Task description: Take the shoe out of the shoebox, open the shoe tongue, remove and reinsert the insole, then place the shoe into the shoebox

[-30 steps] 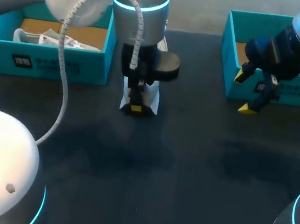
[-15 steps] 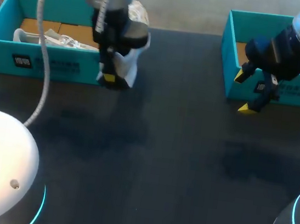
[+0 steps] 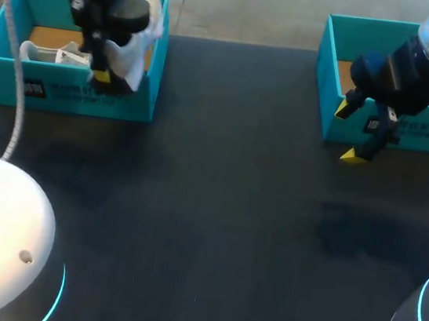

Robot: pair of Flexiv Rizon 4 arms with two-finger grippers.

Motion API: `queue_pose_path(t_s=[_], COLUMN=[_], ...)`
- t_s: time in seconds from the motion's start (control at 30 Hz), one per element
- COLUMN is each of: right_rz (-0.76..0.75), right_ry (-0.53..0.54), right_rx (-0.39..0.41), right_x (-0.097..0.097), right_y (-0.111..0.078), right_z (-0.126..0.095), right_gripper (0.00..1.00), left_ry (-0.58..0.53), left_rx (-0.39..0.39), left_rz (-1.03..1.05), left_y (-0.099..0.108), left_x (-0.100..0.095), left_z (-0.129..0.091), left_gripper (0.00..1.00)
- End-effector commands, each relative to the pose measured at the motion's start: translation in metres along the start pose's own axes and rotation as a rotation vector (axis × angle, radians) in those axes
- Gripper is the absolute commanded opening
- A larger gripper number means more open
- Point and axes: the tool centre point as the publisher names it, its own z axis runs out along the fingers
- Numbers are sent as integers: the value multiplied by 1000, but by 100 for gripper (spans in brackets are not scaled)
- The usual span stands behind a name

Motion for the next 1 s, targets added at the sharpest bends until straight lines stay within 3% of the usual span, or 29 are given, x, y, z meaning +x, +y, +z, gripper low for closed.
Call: queue_pose_path(t_s=[0.03, 0.43, 1.0], right_rz=[2, 2, 2], right_ry=[1, 1, 1], right_rx=[3, 3, 3], right_x=[-1, -1, -1], right_y=[1, 1, 1], right_z=[1, 1, 1], right_gripper=[100, 100, 100], left_ry=[16, -11, -3], left_rx=[29, 59, 47], left_rz=[-19, -121, -238], left_y=[40, 108, 154], left_x=[-16, -75, -149], left_z=[-4, -12, -14], left_gripper=[0, 0, 0])
